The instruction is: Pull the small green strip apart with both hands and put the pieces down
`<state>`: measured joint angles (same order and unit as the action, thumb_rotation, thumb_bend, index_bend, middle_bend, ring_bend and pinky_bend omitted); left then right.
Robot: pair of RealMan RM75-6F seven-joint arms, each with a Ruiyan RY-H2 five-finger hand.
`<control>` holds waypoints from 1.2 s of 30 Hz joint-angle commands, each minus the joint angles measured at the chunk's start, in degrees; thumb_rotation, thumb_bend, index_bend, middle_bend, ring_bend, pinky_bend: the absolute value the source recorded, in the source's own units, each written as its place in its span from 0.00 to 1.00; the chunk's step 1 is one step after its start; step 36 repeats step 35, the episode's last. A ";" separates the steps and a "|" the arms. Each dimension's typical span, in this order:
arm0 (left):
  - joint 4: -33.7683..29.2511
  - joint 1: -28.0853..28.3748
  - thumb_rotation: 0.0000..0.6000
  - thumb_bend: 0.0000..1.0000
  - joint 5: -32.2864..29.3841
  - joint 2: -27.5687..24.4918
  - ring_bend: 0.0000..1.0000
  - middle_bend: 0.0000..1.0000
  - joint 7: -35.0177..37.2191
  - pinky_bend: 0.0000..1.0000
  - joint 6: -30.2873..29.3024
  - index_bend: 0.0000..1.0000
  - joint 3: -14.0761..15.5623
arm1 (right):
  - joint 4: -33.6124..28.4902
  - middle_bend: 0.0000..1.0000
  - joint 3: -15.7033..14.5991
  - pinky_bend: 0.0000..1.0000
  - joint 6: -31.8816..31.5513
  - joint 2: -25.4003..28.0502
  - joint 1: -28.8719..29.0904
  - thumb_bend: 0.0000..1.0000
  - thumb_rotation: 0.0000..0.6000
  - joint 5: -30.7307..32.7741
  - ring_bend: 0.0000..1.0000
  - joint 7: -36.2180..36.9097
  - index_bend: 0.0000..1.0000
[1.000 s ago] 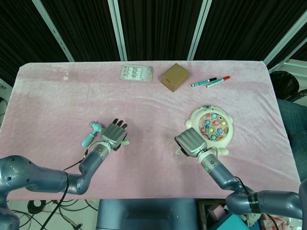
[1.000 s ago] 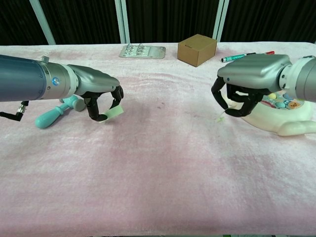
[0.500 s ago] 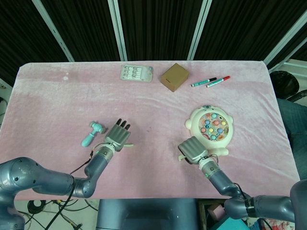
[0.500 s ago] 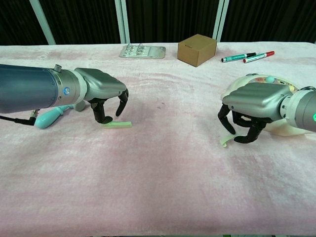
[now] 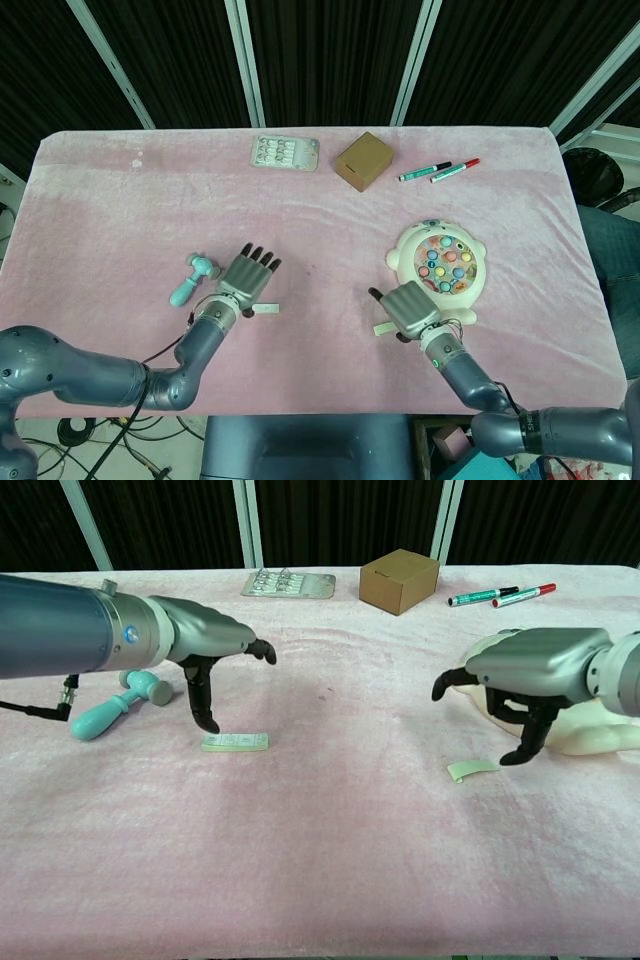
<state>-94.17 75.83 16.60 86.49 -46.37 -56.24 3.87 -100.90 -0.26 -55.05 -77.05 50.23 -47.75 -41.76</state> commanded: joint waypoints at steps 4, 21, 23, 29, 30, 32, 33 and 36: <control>-5.34 -3.10 1.00 0.16 6.24 -8.14 0.00 0.04 6.68 0.00 -1.78 0.10 -4.01 | -6.91 0.58 2.86 0.54 -3.20 13.65 -2.01 0.14 1.00 2.32 0.67 4.36 0.16; -24.71 -31.59 1.00 0.16 40.77 -30.00 0.00 0.04 23.40 0.00 -31.31 0.11 8.05 | 0.42 0.24 -2.27 0.19 -27.67 22.22 -25.97 0.14 1.00 -22.92 0.25 30.63 0.00; -23.36 -36.31 1.00 0.16 44.47 -30.54 0.00 0.04 26.31 0.00 -34.11 0.11 11.07 | 3.21 0.24 -3.60 0.19 -32.22 20.13 -29.02 0.14 1.00 -26.63 0.24 30.72 0.00; -17.53 -48.86 1.00 0.16 49.09 -30.31 0.00 0.04 34.29 0.00 -40.25 0.11 16.71 | 6.61 0.24 -7.56 0.18 -40.44 15.53 -37.49 0.14 1.00 -32.51 0.24 34.13 0.00; -16.88 -49.88 1.00 0.16 49.10 -30.04 0.00 0.03 34.97 0.00 -40.95 0.11 16.73 | 6.89 0.24 -7.82 0.18 -40.95 15.23 -38.01 0.14 1.00 -33.00 0.23 34.16 0.00; -14.87 -52.54 1.00 0.16 49.18 -29.01 0.00 0.03 36.86 0.00 -42.54 0.11 16.57 | 7.87 0.23 -8.98 0.17 -42.32 14.25 -39.80 0.14 1.00 -34.30 0.22 33.29 0.00; -13.57 -53.86 1.00 0.16 49.54 -28.29 0.00 0.03 37.93 0.00 -43.00 0.11 16.50 | 8.50 0.22 -9.49 0.16 -43.11 13.56 -40.86 0.14 1.00 -34.84 0.21 32.55 0.00; -11.44 -55.59 1.00 0.16 50.82 -27.15 0.00 0.03 39.80 0.00 -43.02 0.10 16.35 | 9.62 0.21 -9.85 0.15 -43.98 12.35 -42.49 0.14 1.00 -35.08 0.21 31.82 0.00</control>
